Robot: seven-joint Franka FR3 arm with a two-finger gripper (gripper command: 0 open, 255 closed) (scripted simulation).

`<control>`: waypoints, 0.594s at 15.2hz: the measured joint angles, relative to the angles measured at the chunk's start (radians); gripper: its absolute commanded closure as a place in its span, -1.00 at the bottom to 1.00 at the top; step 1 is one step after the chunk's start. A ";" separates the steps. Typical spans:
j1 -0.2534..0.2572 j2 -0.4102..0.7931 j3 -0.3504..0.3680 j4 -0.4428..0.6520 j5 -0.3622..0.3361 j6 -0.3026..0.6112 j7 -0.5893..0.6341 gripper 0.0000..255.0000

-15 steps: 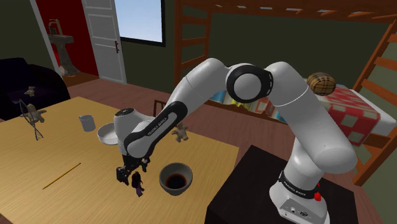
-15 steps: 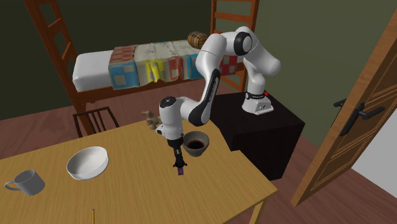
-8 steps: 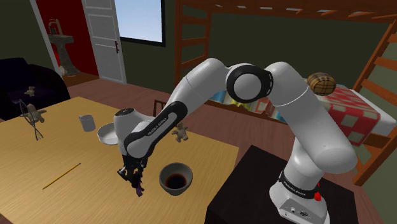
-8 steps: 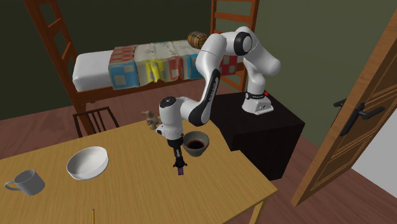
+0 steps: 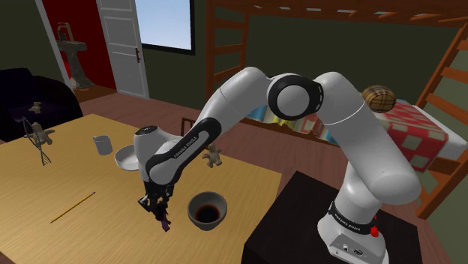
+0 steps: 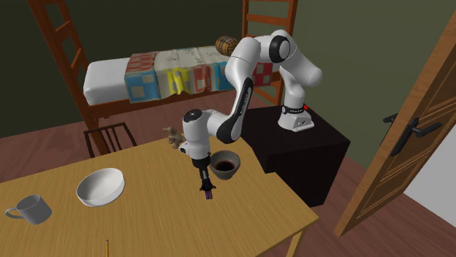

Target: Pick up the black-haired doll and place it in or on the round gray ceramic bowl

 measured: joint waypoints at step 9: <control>-0.011 -0.086 0.013 -0.023 0.013 -0.063 -0.004 1.00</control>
